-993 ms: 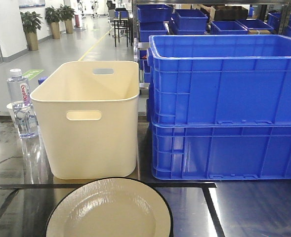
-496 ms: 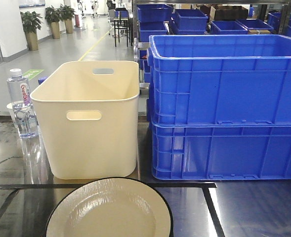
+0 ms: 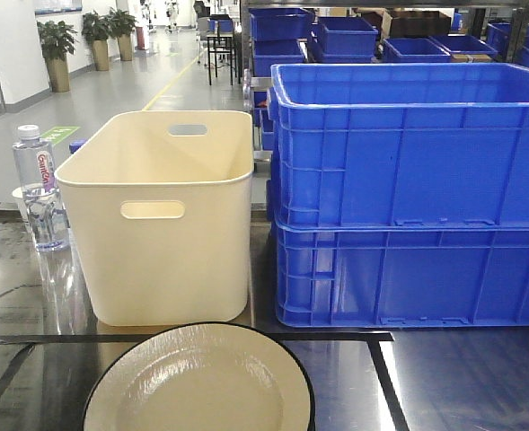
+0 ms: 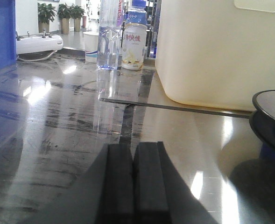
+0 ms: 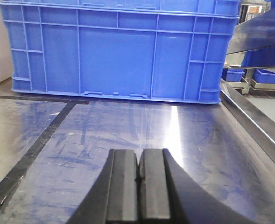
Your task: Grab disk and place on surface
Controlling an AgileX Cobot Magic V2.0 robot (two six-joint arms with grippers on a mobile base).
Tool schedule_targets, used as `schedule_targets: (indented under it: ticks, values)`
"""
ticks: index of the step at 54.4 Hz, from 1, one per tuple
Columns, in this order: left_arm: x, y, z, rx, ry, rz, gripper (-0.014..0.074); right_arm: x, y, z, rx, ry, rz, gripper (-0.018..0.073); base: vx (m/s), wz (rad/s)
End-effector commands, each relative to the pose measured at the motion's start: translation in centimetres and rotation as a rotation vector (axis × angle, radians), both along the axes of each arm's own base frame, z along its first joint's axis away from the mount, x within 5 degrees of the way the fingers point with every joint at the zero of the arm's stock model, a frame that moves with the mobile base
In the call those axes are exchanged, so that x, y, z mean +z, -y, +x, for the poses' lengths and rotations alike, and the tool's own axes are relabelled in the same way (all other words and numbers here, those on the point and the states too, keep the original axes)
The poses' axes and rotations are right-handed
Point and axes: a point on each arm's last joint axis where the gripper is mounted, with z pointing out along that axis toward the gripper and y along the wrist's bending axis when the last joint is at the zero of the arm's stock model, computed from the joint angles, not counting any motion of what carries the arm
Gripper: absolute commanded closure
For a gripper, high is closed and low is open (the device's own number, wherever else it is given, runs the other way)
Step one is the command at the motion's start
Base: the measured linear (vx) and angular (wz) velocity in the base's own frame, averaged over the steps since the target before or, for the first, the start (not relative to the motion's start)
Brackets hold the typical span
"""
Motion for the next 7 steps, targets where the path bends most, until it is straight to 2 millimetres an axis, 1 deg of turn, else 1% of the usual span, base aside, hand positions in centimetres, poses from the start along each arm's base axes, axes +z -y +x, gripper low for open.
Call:
schedule_targets:
  ticks: [1,7]
  values:
    - [1.37,-0.04,-0.11,0.005,0.099,0.003,0.0604,0.51,-0.05,0.02,0.006,0.079,-0.001,0.0567,0.0,0.0]
    - [1.37,-0.04,-0.11,0.005,0.099,0.003,0.0604,0.51,-0.05,0.02,0.006,0.079,-0.001,0.0567,0.0,0.0]
